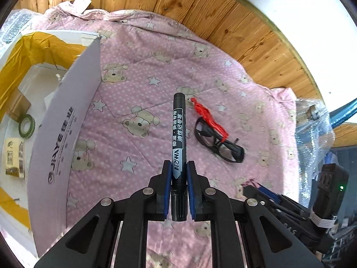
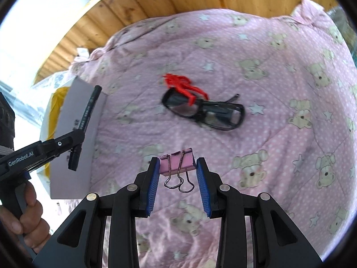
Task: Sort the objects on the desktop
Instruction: 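Carry the marker and binder clip over the white box with both tools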
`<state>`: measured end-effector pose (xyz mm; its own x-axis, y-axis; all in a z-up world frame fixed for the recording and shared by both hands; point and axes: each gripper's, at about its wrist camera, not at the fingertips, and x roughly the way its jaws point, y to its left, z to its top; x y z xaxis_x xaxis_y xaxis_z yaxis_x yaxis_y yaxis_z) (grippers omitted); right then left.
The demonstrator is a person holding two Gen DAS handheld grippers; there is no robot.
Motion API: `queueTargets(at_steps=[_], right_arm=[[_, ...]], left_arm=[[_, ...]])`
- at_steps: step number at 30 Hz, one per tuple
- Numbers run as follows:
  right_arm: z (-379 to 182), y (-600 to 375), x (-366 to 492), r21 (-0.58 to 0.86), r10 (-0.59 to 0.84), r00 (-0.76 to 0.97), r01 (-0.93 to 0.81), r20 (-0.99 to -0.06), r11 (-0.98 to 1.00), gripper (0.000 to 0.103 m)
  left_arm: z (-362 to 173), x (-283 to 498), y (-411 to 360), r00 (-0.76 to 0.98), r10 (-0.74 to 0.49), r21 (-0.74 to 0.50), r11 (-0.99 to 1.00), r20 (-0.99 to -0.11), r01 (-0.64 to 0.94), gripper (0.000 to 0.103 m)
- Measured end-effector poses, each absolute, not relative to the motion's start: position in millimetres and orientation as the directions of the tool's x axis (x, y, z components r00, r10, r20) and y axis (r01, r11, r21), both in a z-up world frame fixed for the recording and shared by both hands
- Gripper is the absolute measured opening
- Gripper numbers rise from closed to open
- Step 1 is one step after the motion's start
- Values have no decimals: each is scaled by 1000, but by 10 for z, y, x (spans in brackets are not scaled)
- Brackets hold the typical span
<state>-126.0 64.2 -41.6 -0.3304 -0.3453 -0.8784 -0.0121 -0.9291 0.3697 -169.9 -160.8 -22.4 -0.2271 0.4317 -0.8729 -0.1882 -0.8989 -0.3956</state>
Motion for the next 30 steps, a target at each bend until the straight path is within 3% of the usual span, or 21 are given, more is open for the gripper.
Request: queueTargets(at_steps=[30], right_arm=[[478, -650, -1006, 341, -430, -362, 284, -827, -896, 35]], left_arm=[[462, -1060, -2598, -388, 491, -491, -865, -780, -106, 14]])
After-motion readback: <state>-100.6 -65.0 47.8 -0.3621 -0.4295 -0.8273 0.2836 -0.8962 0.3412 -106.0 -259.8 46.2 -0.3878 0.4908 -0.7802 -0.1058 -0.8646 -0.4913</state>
